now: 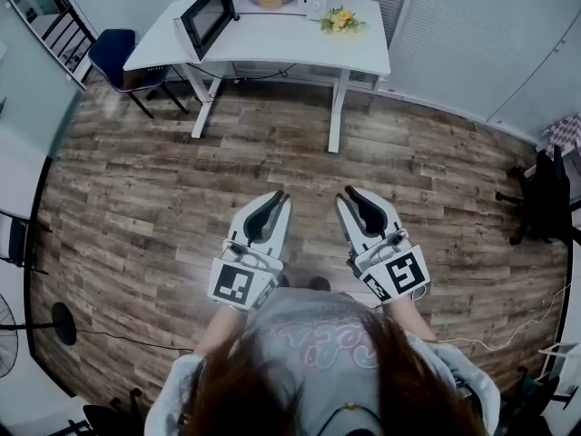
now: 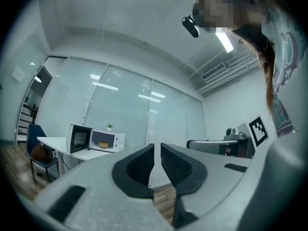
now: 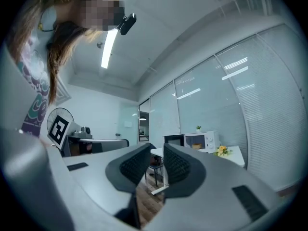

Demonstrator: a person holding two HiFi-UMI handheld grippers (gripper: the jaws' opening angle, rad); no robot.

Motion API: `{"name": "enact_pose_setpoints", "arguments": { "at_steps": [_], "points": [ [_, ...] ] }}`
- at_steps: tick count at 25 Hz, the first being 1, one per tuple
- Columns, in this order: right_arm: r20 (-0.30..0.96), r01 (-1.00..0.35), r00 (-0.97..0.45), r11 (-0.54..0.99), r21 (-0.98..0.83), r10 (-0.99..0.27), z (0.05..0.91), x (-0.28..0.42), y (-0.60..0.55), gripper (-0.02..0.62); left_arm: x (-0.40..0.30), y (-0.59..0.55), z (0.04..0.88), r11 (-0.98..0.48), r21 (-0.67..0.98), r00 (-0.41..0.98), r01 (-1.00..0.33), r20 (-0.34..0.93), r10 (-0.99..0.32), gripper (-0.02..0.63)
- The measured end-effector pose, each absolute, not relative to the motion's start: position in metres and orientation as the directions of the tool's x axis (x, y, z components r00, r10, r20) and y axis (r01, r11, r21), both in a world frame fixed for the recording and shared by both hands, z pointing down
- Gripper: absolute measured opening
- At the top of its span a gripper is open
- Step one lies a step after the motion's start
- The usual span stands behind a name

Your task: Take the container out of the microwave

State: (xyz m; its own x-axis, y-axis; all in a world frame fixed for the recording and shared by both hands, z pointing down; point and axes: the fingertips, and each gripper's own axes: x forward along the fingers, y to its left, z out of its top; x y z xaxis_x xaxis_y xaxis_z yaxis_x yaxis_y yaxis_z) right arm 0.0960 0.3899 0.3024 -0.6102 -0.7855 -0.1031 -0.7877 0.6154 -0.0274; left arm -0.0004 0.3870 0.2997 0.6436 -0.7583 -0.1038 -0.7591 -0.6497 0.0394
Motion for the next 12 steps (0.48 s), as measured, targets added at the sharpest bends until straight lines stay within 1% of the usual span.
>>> {"name": "enact_pose_setpoints", "arguments": {
  "at_steps": [2,3,4,5,6,8,12],
  "points": [
    [-0.121,-0.782,-0.613,0.622,-0.043,-0.78,0.301,0.099,0.393,0.157,0.001,0.39,0.298,-0.638,0.045,0.631,-0.768,-0.117,-0.767,0.017],
    [-0.13,-0.785,-0.609,0.618,-0.042,-0.782,0.301,0.102,0.394,0.216,0.001,0.392,0.297,-0.632,0.047,0.623,-0.774,-0.128,-0.772,0.036],
    [-0.14,-0.79,-0.602,0.612,-0.04,-0.786,0.3,0.105,0.395,0.279,0.001,0.394,0.296,-0.628,0.05,0.617,-0.777,-0.139,-0.775,0.121],
    [-0.15,-0.796,-0.593,0.604,-0.039,-0.791,0.3,0.108,0.396,0.301,0.002,0.395,0.296,-0.625,0.054,0.613,-0.779,-0.148,-0.776,0.225],
    [-0.156,-0.801,-0.586,0.598,-0.042,-0.795,0.3,0.112,0.397,0.324,0.003,0.397,0.297,-0.62,0.057,0.607,-0.783,-0.15,-0.78,0.267],
    [-0.159,-0.801,-0.583,0.596,-0.05,-0.797,0.302,0.116,0.4,0.374,0.004,0.399,0.302,-0.603,0.061,0.591,-0.796,-0.142,-0.794,0.29],
    [-0.142,-0.792,-0.599,0.61,-0.043,-0.788,0.306,0.12,0.406,0.39,0.007,0.407,0.304,-0.579,0.054,0.568,-0.814,-0.139,-0.811,0.298]
  ]
}}
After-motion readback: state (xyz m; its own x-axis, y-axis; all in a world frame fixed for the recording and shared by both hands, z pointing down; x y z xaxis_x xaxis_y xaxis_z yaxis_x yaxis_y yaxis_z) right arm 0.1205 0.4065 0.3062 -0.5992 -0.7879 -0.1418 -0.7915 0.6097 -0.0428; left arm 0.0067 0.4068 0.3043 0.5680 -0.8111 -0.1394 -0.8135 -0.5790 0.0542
